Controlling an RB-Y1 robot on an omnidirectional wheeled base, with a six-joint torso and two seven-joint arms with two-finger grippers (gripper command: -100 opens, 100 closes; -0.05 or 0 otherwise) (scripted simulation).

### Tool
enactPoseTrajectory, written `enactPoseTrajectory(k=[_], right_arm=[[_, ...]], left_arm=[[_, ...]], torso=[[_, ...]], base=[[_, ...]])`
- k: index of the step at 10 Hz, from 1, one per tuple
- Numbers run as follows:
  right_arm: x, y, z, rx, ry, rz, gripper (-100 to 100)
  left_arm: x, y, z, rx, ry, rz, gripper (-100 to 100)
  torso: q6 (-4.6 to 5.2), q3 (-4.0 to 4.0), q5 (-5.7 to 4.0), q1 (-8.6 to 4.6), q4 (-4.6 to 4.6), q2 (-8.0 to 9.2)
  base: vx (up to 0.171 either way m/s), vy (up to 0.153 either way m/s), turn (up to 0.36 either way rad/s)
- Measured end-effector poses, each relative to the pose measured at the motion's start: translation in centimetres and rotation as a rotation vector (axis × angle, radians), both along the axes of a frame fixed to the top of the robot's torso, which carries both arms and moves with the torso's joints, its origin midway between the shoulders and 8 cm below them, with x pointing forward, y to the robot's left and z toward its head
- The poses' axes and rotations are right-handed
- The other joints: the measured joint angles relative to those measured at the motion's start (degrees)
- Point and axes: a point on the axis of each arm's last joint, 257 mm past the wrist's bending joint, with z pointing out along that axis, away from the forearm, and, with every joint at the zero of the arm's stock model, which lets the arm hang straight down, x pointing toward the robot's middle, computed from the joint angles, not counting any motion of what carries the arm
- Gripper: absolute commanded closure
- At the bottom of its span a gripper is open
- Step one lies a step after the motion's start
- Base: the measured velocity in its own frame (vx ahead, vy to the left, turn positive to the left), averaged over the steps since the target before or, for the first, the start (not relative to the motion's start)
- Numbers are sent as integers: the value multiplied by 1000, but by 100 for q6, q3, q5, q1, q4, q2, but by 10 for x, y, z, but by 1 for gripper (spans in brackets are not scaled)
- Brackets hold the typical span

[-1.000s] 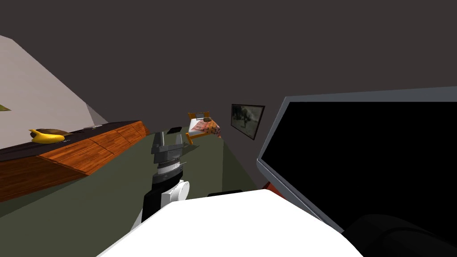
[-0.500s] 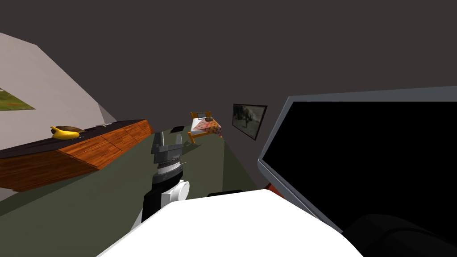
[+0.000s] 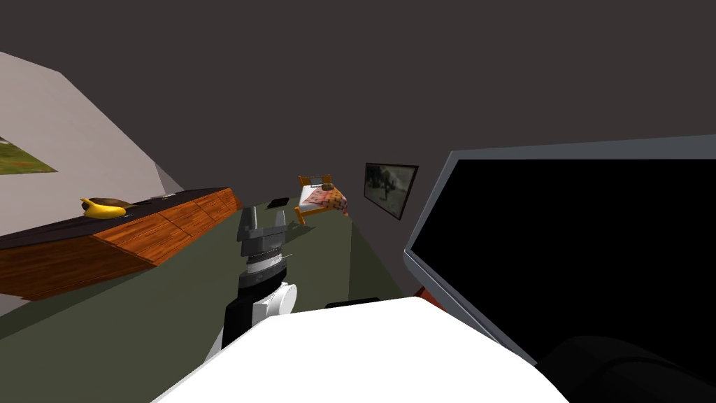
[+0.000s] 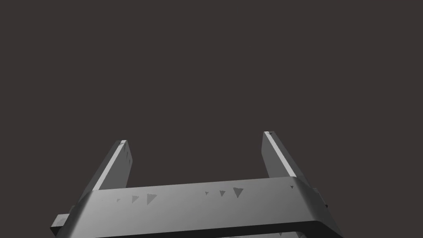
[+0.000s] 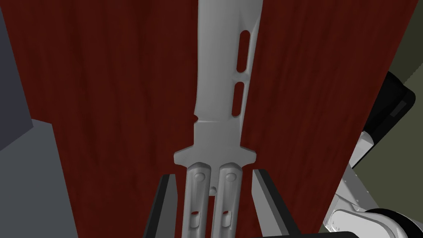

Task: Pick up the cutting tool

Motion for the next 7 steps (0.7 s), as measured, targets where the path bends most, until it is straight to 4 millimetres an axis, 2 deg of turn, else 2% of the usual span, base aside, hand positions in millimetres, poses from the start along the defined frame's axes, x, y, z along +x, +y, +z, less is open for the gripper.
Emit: enactPoseTrajectory(k=[1,2,6,7], right_arm=[[0,0,0,0,0,0,0],[0,0,0,0,0,0,100],[13,-14,20,-2,3,25,100],[13,-14,21,-2,3,25,0]], left_arm=[[0,0,0,0,0,0,0],[0,0,0,0,0,0,0],[0,0,0,0,0,0,0],[0,0,0,0,0,0,0]], torso=[[1,0,0,0,0,0],[1,0,0,0,0,0],[2,-5,6,9,-3,-8],[2,-3,2,6,-2,-4]], base=[[0,0,0],[16,7,-57],[15,10,-62],[0,0,0]])
